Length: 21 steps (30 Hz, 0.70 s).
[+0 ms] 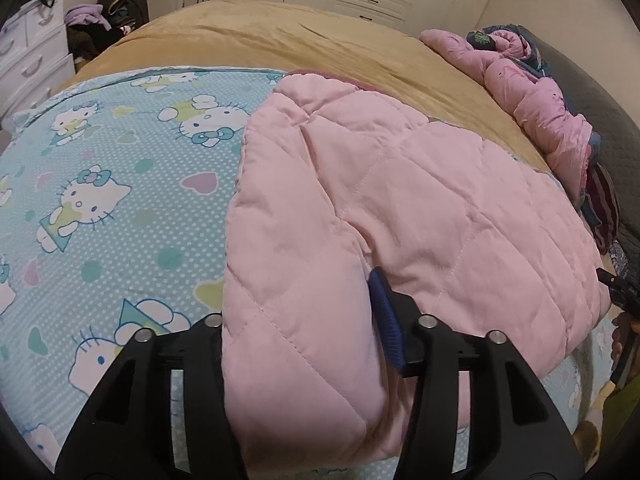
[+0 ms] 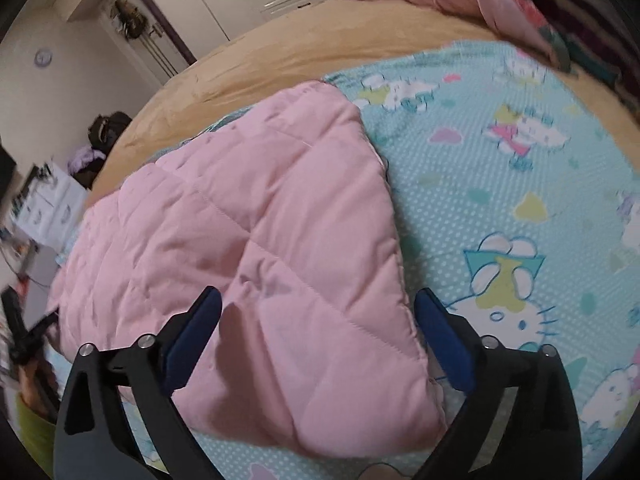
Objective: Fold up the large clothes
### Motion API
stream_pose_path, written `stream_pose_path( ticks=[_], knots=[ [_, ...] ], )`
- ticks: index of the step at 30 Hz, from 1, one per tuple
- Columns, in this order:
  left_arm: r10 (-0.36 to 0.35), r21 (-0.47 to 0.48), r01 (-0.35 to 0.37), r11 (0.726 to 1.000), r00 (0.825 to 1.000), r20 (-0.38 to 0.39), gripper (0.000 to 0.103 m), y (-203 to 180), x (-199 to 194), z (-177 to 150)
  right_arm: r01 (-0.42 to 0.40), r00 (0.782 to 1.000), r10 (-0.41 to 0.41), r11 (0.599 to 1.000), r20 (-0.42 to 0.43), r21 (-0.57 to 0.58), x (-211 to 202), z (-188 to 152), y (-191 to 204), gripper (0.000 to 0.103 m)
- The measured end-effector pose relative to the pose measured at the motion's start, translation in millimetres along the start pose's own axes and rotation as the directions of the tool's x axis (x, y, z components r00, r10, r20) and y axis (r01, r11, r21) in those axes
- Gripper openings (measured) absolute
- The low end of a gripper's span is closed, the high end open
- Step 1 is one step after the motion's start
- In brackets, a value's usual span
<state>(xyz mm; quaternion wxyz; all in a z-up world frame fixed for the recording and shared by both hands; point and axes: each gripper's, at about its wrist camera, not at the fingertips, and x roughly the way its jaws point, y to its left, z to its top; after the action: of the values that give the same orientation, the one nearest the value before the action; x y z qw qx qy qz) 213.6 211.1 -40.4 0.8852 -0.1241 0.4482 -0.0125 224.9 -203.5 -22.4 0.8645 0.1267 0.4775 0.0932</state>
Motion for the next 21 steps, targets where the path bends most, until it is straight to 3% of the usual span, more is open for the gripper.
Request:
stream_pose_path(
  ticks=[2,6,7,21],
  knots=[
    [0.011,-0.001,-0.011,1.0,1.0,0.004,0.066,-1,-4,-1,0.037,0.999,-0.036,0.999,0.026,-0.029,-9,0,7,0.098],
    [0.039,0.016,-0.04,0.999,0.998,0.055,0.085,-6,-25,1,0.09,0.99,-0.082,0.994,0.116,-0.065,-35,-1,15,0.099],
    [0.045,0.014,-0.046,0.999,0.997,0.066,0.094,-7,-29,2,0.09,0.987,-0.079,0.993,0.14,-0.072,-45,-3,18,0.099],
    [0.015,0.085,-0.033,0.996,0.978,0.207,0.094,-53,-119,-3,-0.019,0.959,0.062,0.988,0.278,-0.156,-134,-31,73,0.099]
  ],
)
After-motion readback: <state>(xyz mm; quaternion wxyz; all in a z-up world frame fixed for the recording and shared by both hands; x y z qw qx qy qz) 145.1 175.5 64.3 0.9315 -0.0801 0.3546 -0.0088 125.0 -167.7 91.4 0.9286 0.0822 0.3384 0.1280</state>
